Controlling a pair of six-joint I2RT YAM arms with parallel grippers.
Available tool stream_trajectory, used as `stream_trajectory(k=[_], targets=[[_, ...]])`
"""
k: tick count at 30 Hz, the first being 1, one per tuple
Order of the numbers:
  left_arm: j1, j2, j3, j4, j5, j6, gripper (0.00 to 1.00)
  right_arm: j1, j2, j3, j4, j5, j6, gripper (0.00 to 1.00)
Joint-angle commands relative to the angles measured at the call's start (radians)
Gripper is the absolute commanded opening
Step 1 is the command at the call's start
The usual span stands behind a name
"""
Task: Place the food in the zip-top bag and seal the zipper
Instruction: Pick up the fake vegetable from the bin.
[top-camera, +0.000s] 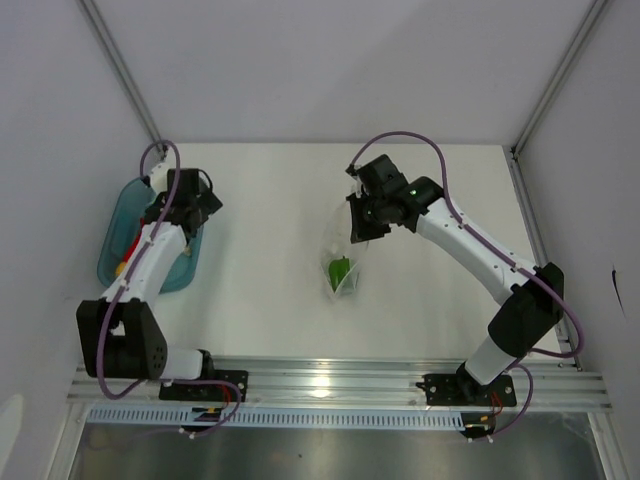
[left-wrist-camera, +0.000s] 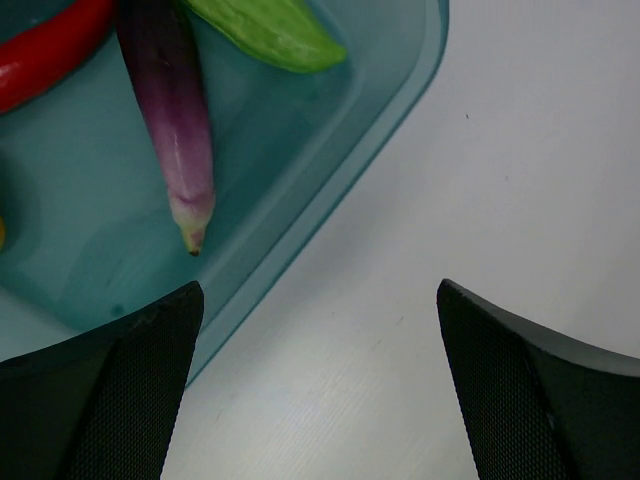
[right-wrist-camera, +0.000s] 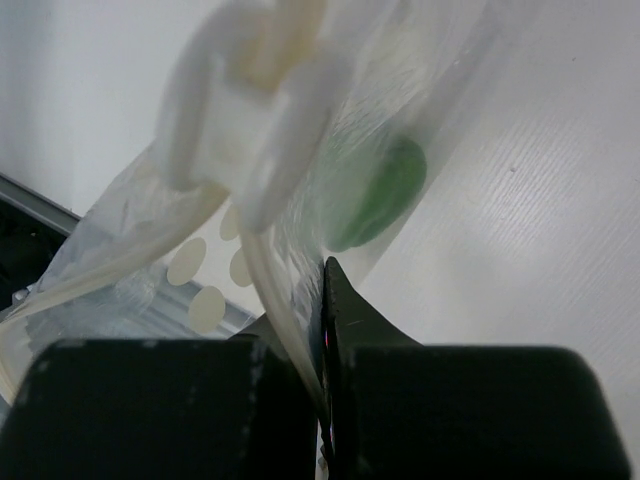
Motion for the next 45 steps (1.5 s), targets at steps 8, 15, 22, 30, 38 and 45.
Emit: stream_trajectory(k=[8,15,22,30,38,45], targets=[[0.198,0.209,0.096,0.013,0.071,-0.058,0.97,-0.018,-0.039,-0.025,0.038,-0.026,-0.040,0.00],[0.256,0.299,0.162,-0.050,0.083,-0.030,0.94,-0.031,-0.039,-0.036,0.047,-0.032,-0.046,0.00],[0.305,0.410,0.237,-0.122,0.056,0.025,0.89,-0.035,-0.030,-0.047,0.061,-0.046,-0.045,0.00],[0.313,0.528,0.364,-0.192,-0.030,0.074,0.82,-0.036,-0.030,-0.067,0.073,-0.052,-0.043,0.00],[0.314,0.672,0.521,-0.327,-0.087,0.123,0.82,-0.038,-0.036,-0.074,0.087,-0.054,-0.043,0.00],[0.310,0.752,0.575,-0.420,-0.112,0.134,0.82,-0.041,-0.048,-0.091,0.101,-0.060,-0.040,0.00]])
